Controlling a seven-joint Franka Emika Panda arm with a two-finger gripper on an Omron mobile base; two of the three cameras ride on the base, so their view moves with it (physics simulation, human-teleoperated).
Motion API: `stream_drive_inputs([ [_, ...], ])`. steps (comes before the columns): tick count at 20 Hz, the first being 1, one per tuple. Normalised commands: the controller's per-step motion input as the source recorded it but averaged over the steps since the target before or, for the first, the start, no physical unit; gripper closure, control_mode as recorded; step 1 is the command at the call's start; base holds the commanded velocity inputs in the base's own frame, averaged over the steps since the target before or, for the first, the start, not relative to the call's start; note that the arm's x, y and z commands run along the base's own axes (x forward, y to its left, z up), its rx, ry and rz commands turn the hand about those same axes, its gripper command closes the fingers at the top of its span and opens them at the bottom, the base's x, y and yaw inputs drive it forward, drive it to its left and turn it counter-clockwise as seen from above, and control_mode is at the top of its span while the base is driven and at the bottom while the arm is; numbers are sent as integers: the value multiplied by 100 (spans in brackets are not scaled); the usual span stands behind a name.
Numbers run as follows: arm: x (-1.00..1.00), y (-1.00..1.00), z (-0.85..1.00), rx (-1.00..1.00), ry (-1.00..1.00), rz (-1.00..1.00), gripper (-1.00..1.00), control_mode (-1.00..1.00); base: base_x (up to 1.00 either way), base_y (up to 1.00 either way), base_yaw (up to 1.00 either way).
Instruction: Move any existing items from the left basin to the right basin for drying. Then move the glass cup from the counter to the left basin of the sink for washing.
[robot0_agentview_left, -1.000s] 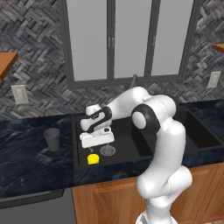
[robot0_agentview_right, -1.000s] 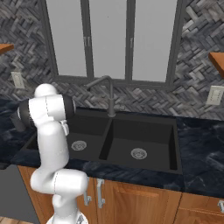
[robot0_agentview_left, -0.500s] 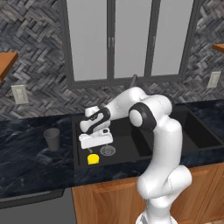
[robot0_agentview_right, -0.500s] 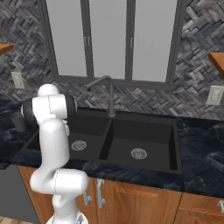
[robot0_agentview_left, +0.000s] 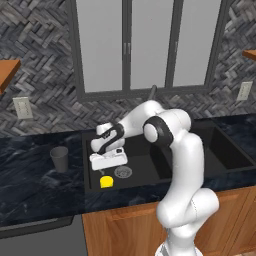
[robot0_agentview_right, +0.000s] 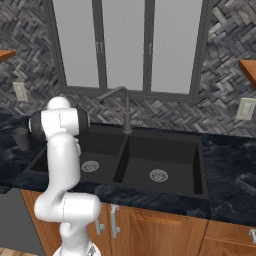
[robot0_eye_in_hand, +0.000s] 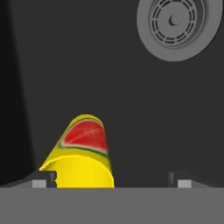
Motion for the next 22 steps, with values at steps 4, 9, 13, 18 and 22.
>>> stream_drive_inputs([
  [4, 19, 14, -15, 0, 1, -2, -100, -100, 0, 0, 0],
  [9, 20, 9, -15, 0, 1, -2, -100, -100, 0, 0, 0],
  [13, 18, 5, -14, 0, 1, -1, -100, -100, 0, 0, 0],
  [18, 2, 0, -5, 0, 0, 0, -100, -100, 0, 0, 0],
  [22, -2, 0, 0, 0, 0, 0, -100, -100, 0, 0, 0],
])
